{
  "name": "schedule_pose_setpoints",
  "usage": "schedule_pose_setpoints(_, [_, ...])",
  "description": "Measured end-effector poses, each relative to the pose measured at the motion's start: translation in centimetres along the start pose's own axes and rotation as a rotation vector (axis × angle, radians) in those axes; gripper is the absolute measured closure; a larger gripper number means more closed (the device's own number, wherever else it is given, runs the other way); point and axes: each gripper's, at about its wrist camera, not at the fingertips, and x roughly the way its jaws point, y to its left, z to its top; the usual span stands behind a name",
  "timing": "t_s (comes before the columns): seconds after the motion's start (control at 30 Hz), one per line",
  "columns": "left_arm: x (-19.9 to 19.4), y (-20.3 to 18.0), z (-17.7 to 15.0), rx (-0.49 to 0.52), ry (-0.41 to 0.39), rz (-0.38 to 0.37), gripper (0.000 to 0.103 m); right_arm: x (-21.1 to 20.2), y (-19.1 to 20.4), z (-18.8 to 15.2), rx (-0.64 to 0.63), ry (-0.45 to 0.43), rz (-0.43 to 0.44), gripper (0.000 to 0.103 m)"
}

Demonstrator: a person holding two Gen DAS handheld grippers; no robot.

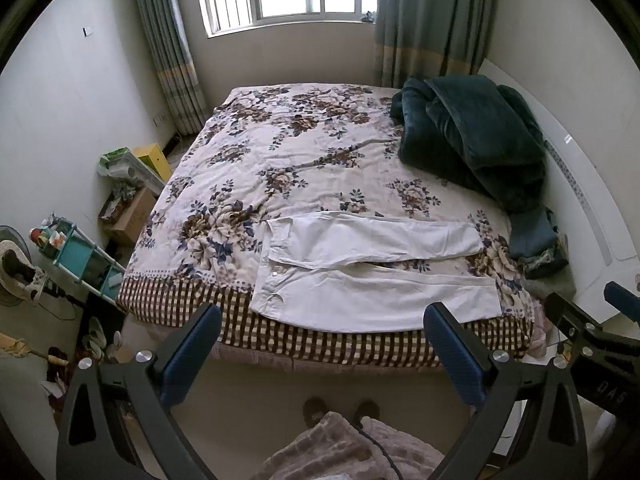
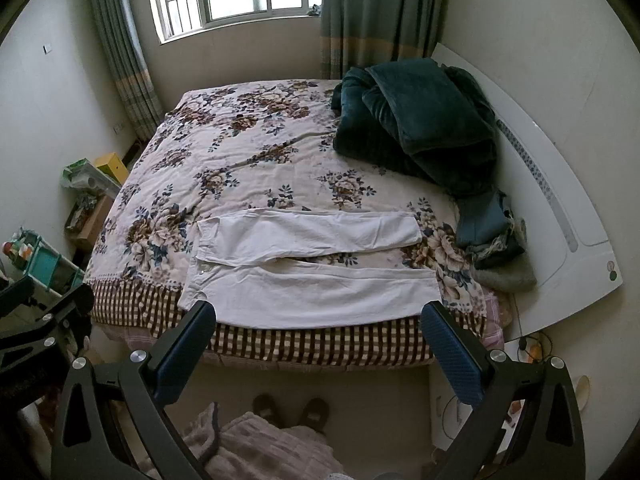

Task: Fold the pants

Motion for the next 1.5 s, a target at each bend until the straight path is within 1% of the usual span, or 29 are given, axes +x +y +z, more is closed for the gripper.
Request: schedule_pose_setpoints(1.5, [-0.64, 0.45, -0.07, -0.01, -0.005, -0.008, 0.0, -0.15, 0.1, 0.47, -0.008, 0.006, 0.004, 0.0])
